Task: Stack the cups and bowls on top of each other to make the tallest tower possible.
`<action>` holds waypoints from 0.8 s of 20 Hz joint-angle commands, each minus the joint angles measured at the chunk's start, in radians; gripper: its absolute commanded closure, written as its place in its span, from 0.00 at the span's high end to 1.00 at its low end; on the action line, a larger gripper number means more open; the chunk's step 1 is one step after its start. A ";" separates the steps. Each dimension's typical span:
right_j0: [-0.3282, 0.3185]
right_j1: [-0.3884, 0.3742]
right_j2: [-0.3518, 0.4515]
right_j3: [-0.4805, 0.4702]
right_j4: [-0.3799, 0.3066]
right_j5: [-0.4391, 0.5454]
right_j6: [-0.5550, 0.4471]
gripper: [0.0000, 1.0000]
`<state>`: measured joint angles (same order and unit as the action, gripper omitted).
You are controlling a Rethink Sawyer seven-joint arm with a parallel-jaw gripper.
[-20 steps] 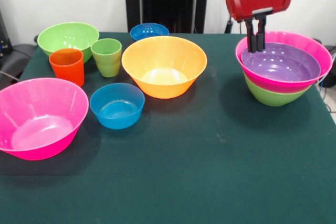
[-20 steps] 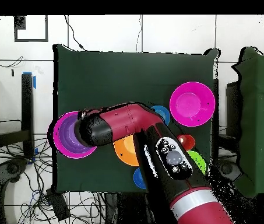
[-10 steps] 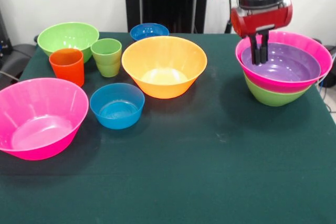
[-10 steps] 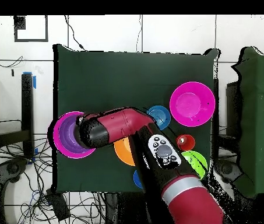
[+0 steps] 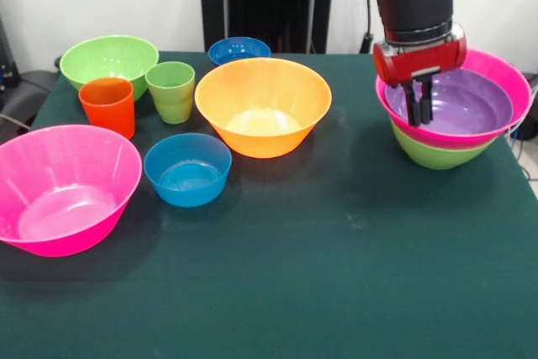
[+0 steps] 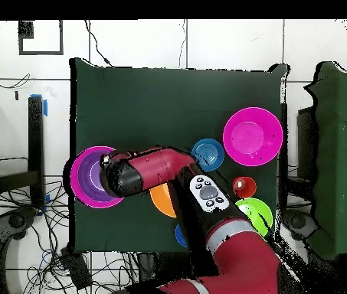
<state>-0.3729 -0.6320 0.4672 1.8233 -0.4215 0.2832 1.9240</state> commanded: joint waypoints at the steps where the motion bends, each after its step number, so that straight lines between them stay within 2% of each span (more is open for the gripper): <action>1: 0.031 0.085 -0.069 -0.045 -0.048 -0.064 0.084 0.00; 5: 0.034 0.109 -0.087 -0.078 -0.056 -0.086 0.066 0.00; 10: 0.029 0.090 -0.088 -0.065 -0.042 -0.075 0.056 0.00; 12: 0.022 0.066 -0.082 -0.051 -0.034 -0.052 0.049 0.00; 16: 0.000 -0.060 -0.058 0.004 0.006 0.067 0.019 0.00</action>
<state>-0.3625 -0.6128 0.4249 1.7911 -0.4203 0.2258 1.9240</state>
